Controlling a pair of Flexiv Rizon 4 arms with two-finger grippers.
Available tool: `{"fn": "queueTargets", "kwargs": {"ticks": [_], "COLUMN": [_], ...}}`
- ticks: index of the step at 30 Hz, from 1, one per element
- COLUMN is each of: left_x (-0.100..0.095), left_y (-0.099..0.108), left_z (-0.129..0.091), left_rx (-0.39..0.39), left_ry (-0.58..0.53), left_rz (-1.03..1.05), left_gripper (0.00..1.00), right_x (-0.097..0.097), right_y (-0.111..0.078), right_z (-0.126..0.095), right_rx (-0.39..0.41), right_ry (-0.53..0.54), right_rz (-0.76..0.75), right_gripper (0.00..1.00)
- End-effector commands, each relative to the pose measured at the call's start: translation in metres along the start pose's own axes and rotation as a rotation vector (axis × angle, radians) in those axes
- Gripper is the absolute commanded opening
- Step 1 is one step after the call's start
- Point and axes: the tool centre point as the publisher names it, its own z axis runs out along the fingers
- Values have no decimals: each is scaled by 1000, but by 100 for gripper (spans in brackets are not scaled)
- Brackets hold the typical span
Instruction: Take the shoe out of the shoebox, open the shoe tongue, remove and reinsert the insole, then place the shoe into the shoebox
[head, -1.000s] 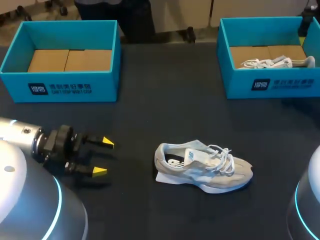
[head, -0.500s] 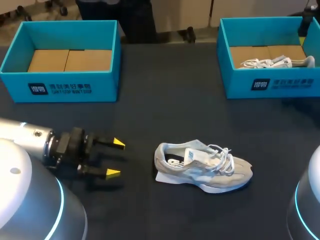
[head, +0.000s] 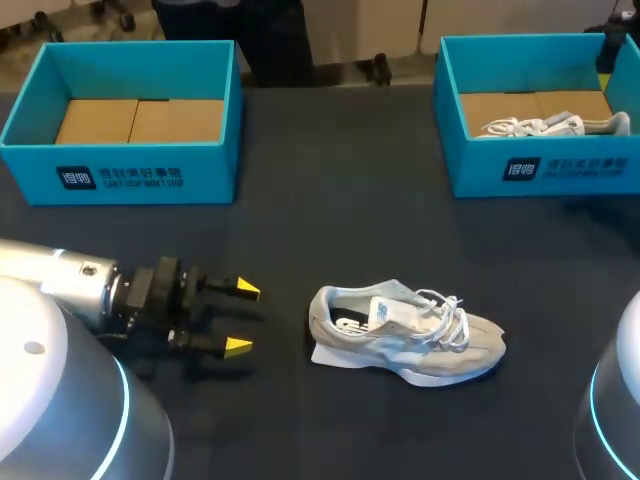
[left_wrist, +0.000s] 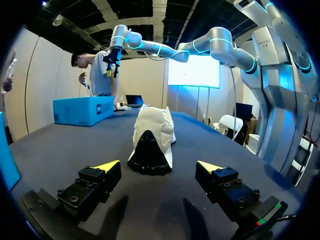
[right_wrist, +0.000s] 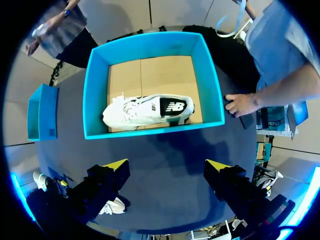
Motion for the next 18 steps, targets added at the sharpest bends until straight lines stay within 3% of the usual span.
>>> {"fn": "queueTargets", "kwargs": {"ticks": [1, 18], "left_x": [-9, -17], "left_y": [3, 4], "left_z": [23, 69], "left_rx": [16, 37], "left_ry": [6, -43], "left_rz": [-22, -67], "left_gripper": [100, 100], "right_x": [0, 0], "right_y": [0, 0], "right_z": [0, 0], "right_rx": [-1, -1], "right_ry": [-1, -1], "right_rz": [1, 1], "right_gripper": [100, 100]}}
